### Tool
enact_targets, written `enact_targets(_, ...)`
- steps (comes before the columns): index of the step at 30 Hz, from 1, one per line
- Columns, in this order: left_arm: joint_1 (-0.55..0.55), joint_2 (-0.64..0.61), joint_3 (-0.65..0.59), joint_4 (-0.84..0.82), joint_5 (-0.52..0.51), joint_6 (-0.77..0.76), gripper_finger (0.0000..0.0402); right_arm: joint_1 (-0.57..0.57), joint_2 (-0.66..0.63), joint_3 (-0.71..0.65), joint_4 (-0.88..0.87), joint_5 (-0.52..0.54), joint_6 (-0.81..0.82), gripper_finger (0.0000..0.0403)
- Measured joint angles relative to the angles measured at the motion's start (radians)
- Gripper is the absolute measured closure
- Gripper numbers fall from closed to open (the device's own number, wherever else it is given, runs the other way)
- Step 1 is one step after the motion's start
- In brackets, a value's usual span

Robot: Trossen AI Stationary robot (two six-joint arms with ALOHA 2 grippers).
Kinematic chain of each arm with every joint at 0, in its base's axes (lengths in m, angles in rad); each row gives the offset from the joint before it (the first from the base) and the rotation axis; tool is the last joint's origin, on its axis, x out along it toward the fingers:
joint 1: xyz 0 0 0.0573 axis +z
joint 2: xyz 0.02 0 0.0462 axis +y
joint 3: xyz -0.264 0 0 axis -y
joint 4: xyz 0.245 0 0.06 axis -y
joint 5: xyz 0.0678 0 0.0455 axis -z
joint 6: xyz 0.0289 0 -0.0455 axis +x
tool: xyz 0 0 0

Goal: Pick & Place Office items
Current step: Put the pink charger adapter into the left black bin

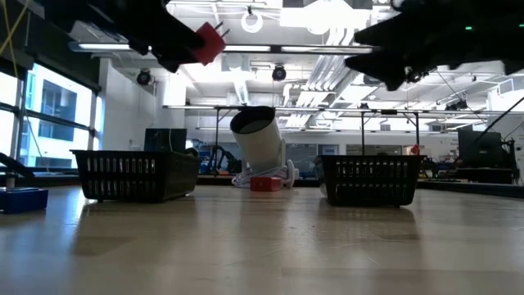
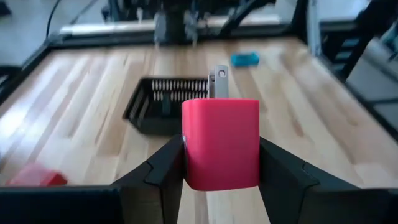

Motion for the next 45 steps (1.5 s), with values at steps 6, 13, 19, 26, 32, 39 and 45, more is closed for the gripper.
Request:
enact_targets(6, 0.036, 0.013, -0.096, 0.253, 0.08, 0.029, 0.0247, -0.101, 0.203, 0.128, 0.055, -0.097, -0.005, 0.0125)
enact_targets(13, 0.062, 0.029, -0.143, 0.402, 0.139, 0.033, 0.0247, -0.162, 0.447, 0.343, 0.098, -0.231, -0.032, 0.0125)
enact_targets(19, 0.063, 0.063, -0.142, 0.436, 0.139, 0.021, 0.0247, -0.161, 0.592, 0.524, 0.085, -0.332, -0.09, 0.0125)
enact_targets(26, 0.063, 0.107, -0.142, 0.497, 0.14, 0.022, 0.0247, -0.156, 0.613, 0.584, 0.054, -0.358, -0.114, 0.0125)
enact_targets(32, 0.065, 0.147, -0.142, 0.598, 0.163, 0.036, 0.0247, -0.154, 0.613, 0.599, 0.053, -0.363, -0.114, 0.0125)
enact_targets(39, 0.085, 0.202, -0.142, 0.692, 0.187, 0.021, 0.0247, -0.145, 0.613, 0.599, 0.069, -0.364, -0.118, 0.0125)
enact_targets(45, 0.124, 0.249, -0.142, 0.796, 0.276, -0.017, 0.0247, -0.132, 0.612, 0.599, 0.07, -0.356, -0.139, 0.0125)
